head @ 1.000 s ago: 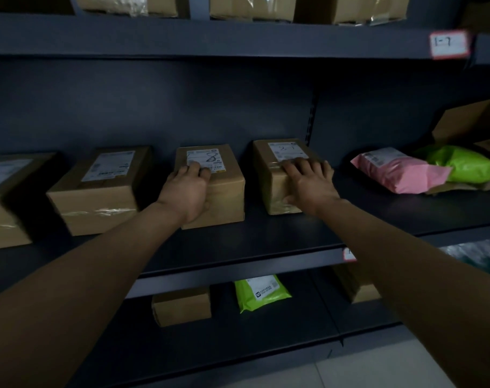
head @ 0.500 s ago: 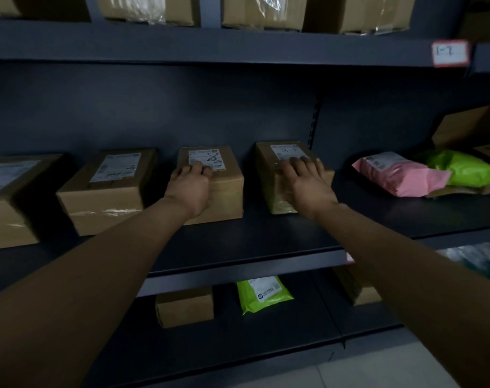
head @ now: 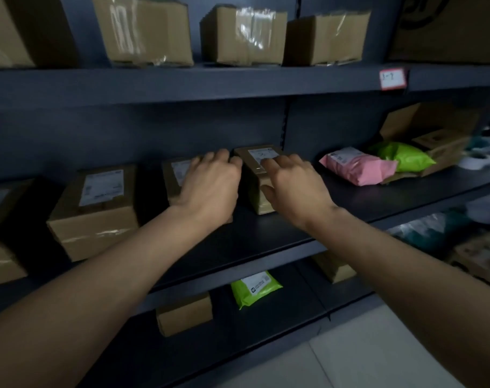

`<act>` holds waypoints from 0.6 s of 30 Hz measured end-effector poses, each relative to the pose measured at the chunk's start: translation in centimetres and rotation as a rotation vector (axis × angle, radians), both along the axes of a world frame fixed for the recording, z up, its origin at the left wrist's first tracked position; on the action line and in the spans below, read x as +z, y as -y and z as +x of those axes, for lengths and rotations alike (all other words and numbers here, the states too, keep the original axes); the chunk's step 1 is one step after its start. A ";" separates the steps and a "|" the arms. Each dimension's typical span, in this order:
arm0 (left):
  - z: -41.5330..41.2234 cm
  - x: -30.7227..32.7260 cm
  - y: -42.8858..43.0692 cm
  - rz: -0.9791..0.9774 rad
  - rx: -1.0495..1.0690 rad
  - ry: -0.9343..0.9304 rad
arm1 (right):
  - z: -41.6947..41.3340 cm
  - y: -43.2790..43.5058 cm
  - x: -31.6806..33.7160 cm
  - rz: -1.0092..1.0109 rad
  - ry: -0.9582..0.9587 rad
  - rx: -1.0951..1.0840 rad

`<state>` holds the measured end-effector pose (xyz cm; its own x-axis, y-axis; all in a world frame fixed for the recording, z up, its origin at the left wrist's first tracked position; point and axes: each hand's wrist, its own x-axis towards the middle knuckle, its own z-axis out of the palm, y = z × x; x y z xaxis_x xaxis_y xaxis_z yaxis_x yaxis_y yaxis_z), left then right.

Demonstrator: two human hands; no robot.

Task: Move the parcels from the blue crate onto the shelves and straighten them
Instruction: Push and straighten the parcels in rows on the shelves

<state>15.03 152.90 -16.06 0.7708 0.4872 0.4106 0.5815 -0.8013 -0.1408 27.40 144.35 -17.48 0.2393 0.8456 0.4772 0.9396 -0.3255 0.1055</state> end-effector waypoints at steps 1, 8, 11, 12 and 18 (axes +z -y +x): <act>-0.5 1.3 1.0 0.009 -0.033 0.028 | -0.7 0.9 1.1 0.003 -0.007 -0.014; -3.9 11.4 5.8 0.031 -0.247 0.098 | -4.2 6.1 11.6 0.098 -0.014 -0.115; -4.2 15.7 5.8 0.016 -0.253 0.130 | -4.0 6.5 16.0 0.150 -0.012 -0.140; -4.1 16.9 5.7 0.007 -0.249 0.130 | -3.7 6.5 17.2 0.147 -0.018 -0.147; -1.8 21.3 2.9 -0.050 -0.119 0.031 | -0.6 5.2 21.3 -0.027 -0.085 -0.196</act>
